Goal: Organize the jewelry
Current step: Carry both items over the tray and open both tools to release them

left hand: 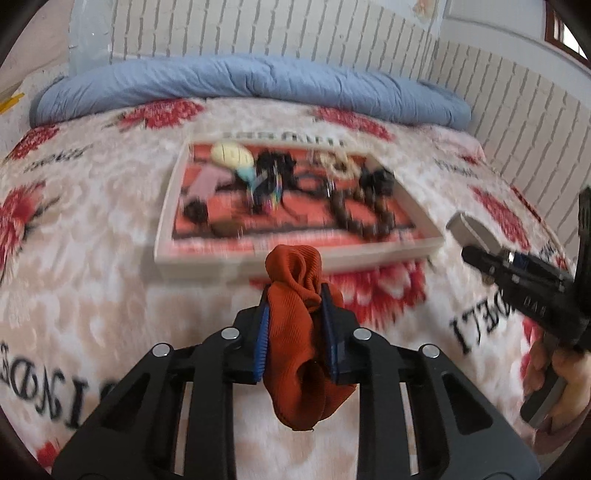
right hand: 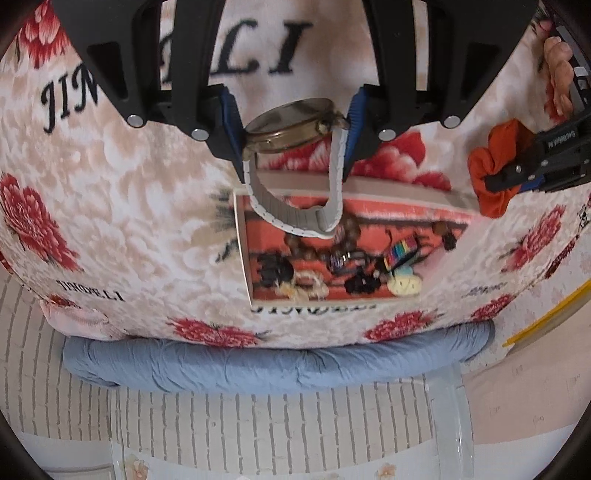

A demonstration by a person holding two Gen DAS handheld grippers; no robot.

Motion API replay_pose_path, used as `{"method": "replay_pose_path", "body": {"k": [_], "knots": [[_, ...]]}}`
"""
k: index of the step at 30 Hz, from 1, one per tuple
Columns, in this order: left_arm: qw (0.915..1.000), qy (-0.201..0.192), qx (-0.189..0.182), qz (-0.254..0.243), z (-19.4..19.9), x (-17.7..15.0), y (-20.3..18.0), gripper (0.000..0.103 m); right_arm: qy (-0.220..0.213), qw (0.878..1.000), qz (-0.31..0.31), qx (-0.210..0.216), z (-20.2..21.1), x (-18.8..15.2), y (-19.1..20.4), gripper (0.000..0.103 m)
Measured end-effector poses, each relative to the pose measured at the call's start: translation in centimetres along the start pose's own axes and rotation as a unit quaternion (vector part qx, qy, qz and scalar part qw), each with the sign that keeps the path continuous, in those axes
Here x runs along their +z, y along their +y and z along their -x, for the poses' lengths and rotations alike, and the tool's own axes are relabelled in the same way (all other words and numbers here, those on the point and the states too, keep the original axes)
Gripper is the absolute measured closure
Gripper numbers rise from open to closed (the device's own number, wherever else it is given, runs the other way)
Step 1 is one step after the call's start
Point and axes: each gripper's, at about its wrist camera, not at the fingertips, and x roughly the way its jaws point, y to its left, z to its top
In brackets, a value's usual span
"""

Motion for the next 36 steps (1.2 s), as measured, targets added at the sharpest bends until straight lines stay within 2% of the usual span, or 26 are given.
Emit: {"method": "replay_pose_path", "body": {"k": [9,13,21,30,36], "knots": [[0.9988,-0.047,0.013,0.009,-2.5,6.8,1.0,0.080,-0.013,1.000,-0.002,0.010,-3.9,3.6,1.9,0.057],[0.9983,-0.052,0.025,0.011,-4.9,8.1,1.5,0.080,-0.012,1.000,-0.006,0.010,-6.3,4.5,2.1,0.057],[0.9989,-0.013,0.033,0.032,-10.7,7.4,3.8,0.080,0.011,1.000,-0.018,-0.001,-10.9,4.0,1.4,0.057],[0.9982,-0.022,0.053,0.016,-11.6,7.3,3.9,0.075,0.010,1.000,-0.014,-0.009,-12.3,3.9,1.7,0.056],[0.9974,-0.021,0.067,0.012,-11.7,7.1,4.0,0.063,0.018,1.000,-0.013,-0.007,-12.7,3.7,1.9,0.053]]}}
